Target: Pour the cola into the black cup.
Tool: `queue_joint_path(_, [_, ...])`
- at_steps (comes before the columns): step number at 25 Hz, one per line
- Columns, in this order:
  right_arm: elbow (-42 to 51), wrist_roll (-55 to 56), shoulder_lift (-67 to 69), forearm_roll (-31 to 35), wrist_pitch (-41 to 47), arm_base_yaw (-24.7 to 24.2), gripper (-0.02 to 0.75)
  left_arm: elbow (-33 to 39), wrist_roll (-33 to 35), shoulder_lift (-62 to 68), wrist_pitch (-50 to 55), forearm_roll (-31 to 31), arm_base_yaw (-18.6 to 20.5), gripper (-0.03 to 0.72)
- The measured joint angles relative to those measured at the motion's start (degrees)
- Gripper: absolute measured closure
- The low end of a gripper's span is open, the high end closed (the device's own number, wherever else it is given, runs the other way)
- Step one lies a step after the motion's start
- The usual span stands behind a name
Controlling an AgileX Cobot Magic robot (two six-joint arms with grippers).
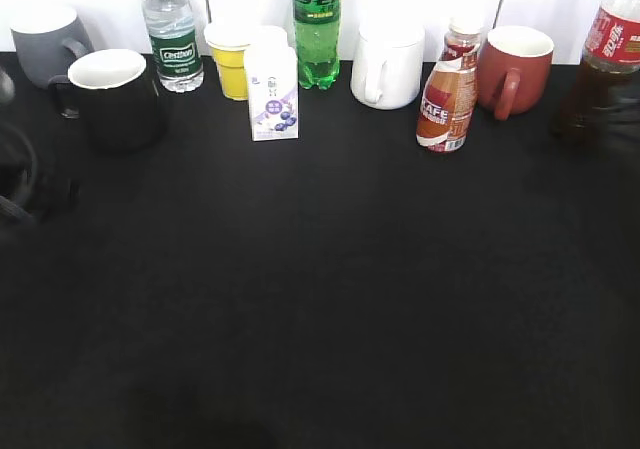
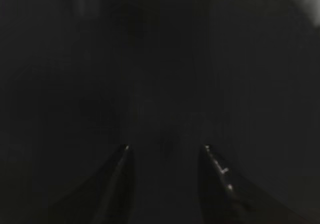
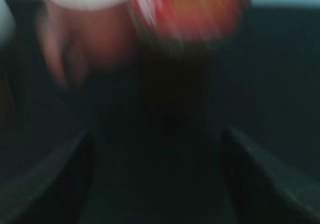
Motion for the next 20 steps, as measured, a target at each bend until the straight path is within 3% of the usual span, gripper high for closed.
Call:
queue_joint_path(3, [-8.7, -0.6, -8.4, 1.7, 44.3, 1.3, 0.151, -10.8, 0.0, -0.1, 36.4, -0.4, 0.0, 0.363])
queue_joint_path(5, [-11.0, -3.9, -13.6, 4.1, 61.9, 1.3, 0.152, -14.6, 0.0, -1.0, 51.6, -0.5, 0.0, 0.363])
queue_joint_path(7, [-11.1, -5.3, -21.5, 4.8, 70.9, 1.3, 0.152, -14.8, 0.0, -6.4, 59.0, -0.9, 0.0, 0.363])
queue_joint_path(14, [-8.9, -6.2, -62.2, 6.9, 71.5, 1.3, 0.153, -12.7, 0.0, -53.7, 59.7, -1.8, 0.0, 0.367])
queue_joint_path(17, [-1.3, -6.2, -78.1, 5.3, 69.2, 1.4, 0.153, -5.8, 0.0, -69.8, 56.8, -0.9, -0.1, 0.372])
queue_joint_path(20, [9.6, -6.2, -86.7, 2.6, 66.6, 1.4, 0.153, 5.0, 0.0, -77.4, 51.1, 2.5, -0.1, 0.374])
